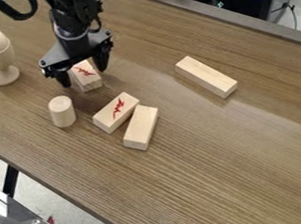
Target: Move the block to the top right wood block
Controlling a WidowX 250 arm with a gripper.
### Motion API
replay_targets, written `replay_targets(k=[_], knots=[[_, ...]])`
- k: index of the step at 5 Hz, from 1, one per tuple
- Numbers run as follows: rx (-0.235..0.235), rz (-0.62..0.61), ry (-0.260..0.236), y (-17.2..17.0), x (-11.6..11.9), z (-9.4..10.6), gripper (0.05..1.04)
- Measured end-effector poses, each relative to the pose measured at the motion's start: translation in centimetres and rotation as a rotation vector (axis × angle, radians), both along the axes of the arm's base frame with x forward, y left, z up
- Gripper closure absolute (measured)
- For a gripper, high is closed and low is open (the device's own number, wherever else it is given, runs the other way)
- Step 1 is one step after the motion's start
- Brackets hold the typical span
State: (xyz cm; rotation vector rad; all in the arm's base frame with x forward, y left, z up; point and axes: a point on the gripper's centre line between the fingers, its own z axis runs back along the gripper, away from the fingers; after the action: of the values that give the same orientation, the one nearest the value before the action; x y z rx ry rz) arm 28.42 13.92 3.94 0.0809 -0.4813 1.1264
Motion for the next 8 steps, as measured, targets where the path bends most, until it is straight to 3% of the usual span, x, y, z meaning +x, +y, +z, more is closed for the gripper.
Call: replay_targets(k=[2,4,6,7,8], knots=[[0.022,0.058,0.01,0.4,-0.3,-0.3,0.599],[0.001,0.093,0.034,-0.2,-0.2,0.1,0.601],[0.011,0.172,-0.087,-3.7,3.3,6.0,0.601],[-0.028,0.202,-0.103,-6.5,5.0,6.6,0.601],[-0.06,0.21,-0.078,-8.9,6.0,5.7,0.601]])
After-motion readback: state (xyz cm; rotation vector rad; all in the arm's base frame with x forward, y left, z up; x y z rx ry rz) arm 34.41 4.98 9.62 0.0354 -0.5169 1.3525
